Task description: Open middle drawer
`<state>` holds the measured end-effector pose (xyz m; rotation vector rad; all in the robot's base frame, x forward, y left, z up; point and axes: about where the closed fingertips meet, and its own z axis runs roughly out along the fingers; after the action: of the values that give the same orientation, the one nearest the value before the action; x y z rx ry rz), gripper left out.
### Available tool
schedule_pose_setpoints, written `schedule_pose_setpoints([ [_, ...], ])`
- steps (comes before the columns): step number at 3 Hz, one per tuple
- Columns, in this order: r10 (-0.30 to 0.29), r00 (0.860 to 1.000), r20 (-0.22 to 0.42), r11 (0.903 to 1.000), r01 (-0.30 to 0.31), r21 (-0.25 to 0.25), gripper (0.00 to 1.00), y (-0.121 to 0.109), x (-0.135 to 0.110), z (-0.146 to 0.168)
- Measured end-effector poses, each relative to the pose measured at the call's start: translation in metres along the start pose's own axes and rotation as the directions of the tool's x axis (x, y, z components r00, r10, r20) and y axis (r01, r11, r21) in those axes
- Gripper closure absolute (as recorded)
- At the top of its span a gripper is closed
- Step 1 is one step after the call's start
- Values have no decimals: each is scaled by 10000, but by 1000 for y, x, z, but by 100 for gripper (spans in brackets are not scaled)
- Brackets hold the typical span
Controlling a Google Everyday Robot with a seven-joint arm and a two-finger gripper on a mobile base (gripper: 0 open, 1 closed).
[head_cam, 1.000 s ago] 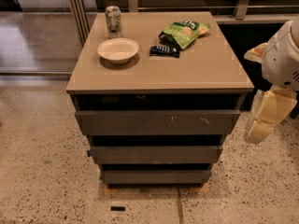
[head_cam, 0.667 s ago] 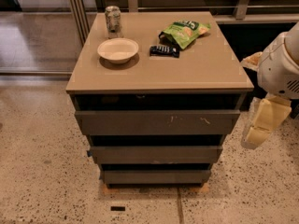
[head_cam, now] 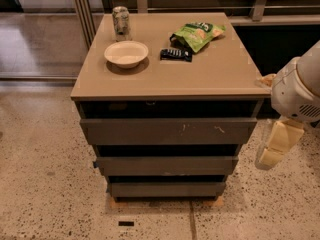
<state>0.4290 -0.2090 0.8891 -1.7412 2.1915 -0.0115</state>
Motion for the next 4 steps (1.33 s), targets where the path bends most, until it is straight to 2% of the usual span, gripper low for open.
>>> schedule_pose_setpoints([
  [2, 239, 9997, 74, 9990, -236, -370, 0, 3, 23, 47],
  [4, 498, 9986, -168, 9939, -512, -975, 0, 8, 50, 102],
])
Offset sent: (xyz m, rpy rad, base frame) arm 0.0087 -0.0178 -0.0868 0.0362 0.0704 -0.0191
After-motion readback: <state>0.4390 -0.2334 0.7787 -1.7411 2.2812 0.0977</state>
